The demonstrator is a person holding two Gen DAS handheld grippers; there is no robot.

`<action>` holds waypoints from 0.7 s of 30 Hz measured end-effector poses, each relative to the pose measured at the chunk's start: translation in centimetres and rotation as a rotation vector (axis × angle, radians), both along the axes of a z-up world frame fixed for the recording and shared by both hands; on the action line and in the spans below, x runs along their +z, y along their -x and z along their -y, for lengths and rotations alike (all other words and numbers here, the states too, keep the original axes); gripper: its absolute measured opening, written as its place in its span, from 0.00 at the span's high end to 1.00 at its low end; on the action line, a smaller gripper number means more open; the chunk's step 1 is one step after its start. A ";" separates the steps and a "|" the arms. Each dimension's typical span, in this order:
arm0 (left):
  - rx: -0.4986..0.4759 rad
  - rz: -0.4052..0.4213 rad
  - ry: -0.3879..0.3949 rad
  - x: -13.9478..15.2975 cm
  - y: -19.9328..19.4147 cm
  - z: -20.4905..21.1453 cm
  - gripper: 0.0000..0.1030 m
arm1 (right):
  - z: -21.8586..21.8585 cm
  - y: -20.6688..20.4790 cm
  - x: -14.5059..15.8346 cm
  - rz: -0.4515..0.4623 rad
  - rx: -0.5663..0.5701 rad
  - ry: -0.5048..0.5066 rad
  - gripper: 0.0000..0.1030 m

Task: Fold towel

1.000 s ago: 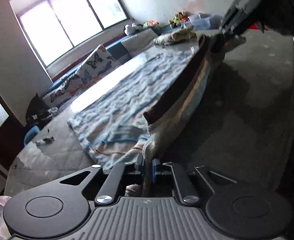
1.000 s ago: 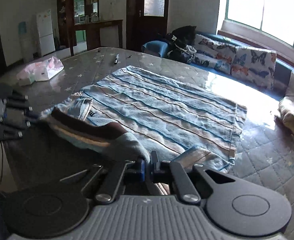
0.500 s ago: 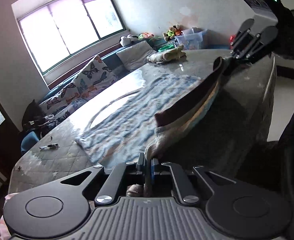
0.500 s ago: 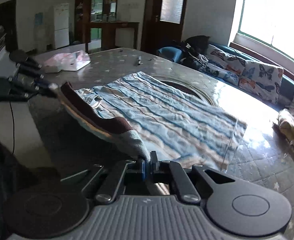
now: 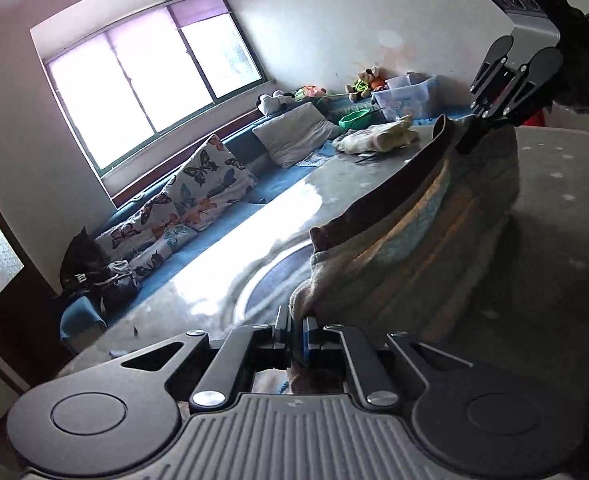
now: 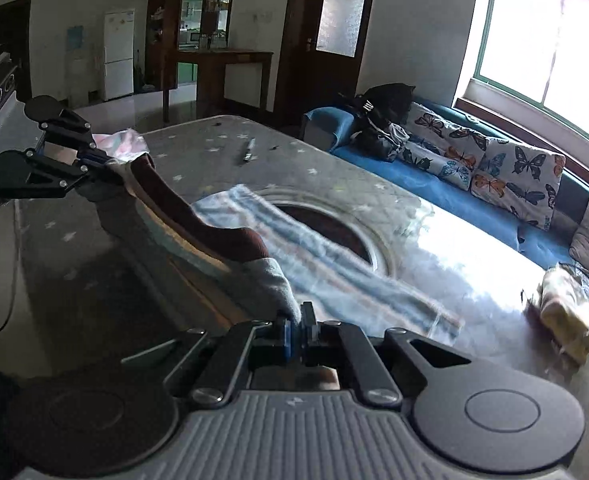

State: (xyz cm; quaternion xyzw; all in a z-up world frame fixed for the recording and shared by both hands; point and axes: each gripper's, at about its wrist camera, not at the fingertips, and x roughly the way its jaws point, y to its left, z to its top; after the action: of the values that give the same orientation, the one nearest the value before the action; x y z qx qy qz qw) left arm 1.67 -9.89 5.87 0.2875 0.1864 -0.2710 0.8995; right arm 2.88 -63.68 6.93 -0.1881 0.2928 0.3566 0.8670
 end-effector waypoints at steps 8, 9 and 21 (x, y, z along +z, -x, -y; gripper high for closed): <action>0.002 -0.055 -0.043 -1.4 -9.3 1.0 0.94 | -1.3 -9.2 -1.3 -0.043 -0.024 0.037 0.96; 0.004 -0.067 -0.044 -1.7 -10.4 1.1 0.94 | -1.5 -10.3 -1.7 -0.048 -0.026 0.042 0.96; 0.079 -0.216 -0.038 -7.2 -20.1 1.4 0.90 | -2.1 -19.6 -8.3 -0.177 -0.129 0.025 0.82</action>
State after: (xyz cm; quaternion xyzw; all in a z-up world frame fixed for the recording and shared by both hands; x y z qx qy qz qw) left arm 21.72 -11.32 -1.35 0.2659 0.2984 -0.2612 0.8786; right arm 22.50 -61.57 -1.36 -0.1474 0.3840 0.3114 0.8567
